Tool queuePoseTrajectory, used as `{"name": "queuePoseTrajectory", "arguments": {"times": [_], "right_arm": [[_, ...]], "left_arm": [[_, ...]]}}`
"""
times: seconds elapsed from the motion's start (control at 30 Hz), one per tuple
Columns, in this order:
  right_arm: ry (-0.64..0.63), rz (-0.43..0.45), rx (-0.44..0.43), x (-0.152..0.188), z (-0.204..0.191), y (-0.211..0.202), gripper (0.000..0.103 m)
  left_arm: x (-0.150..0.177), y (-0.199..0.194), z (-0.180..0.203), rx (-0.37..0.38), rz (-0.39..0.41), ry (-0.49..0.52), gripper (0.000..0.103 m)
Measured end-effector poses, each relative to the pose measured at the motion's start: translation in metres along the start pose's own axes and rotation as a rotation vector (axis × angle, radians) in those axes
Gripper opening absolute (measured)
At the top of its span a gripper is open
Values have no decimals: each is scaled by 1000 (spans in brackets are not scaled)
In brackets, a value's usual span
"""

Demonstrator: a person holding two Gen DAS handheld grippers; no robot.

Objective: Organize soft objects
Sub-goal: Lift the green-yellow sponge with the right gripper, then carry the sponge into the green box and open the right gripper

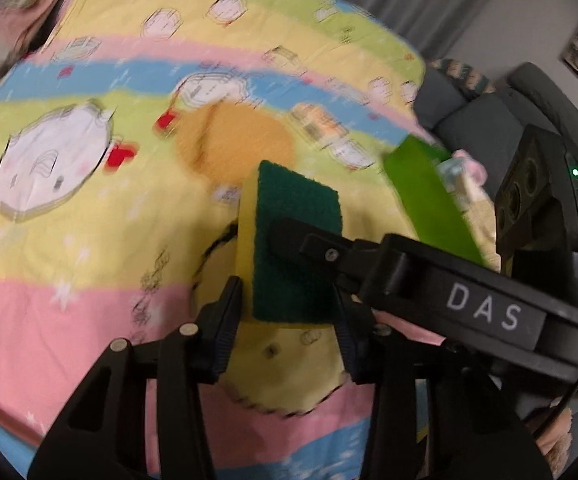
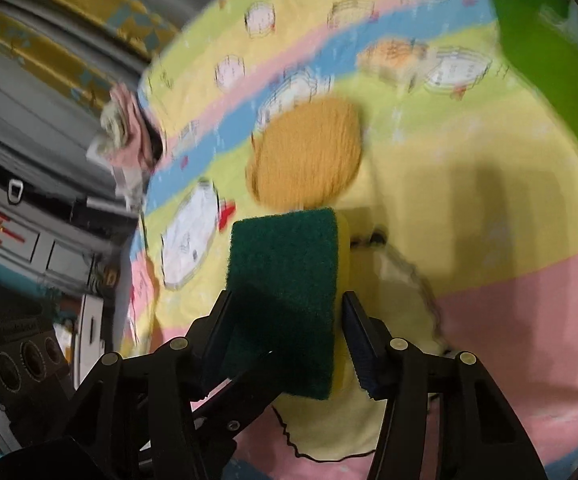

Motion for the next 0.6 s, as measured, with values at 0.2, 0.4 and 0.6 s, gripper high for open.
{"name": "queuePoseTrajectory", "arguments": {"times": [0.2,0.4,0.6], "right_arm": [[2,195,12,-44,13,-81,56],[87,336,37,-76,59,-151,56],[159,455,99,-96,109,-210,56]], "left_arm": [[-34,-15,70,86,113,125,41],[-49,-6,154,169,128,249,41],[-52,13,223,258,106,343,41]]}}
Point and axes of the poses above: each gripper's, at about its wrist camera, not at the fingertips, and y roughly the way its jaws point, z to its right, x to its underside, the point moved 10 cm from there along y, roughly the way its jaws point, and after that the axes turned 6 degrees about -x, right-handed, at the moved point
